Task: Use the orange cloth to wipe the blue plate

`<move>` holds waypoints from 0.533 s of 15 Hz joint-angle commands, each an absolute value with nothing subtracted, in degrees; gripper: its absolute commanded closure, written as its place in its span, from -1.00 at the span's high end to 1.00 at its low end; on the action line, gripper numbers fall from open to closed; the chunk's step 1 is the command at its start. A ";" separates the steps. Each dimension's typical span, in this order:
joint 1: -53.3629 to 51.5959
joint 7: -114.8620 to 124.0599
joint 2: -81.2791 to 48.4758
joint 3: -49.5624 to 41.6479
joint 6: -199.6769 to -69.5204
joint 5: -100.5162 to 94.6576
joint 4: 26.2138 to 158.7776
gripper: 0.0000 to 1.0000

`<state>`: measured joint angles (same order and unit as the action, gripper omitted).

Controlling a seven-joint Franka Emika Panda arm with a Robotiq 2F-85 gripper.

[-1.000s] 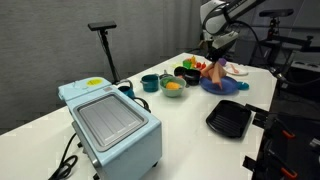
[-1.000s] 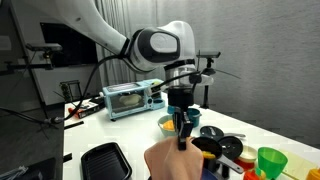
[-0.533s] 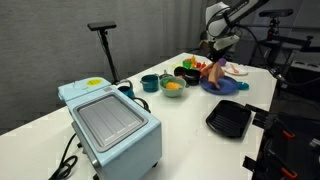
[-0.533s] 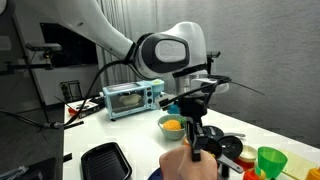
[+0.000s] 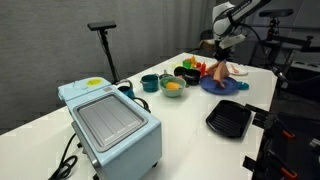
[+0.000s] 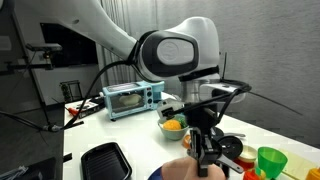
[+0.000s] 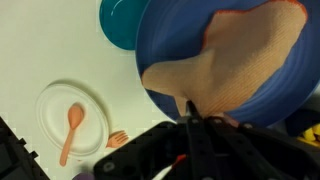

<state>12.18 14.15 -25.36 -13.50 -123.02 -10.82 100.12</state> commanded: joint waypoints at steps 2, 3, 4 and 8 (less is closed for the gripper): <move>11.83 13.92 -25.48 -13.90 -122.87 -10.53 99.90 -0.95; 11.83 13.92 -25.48 -13.90 -122.87 -10.53 99.90 -0.95; 11.83 13.92 -25.47 -13.90 -122.87 -10.53 99.90 -0.95; 13.01 11.86 -26.87 -12.43 -122.91 -6.76 99.66 -0.99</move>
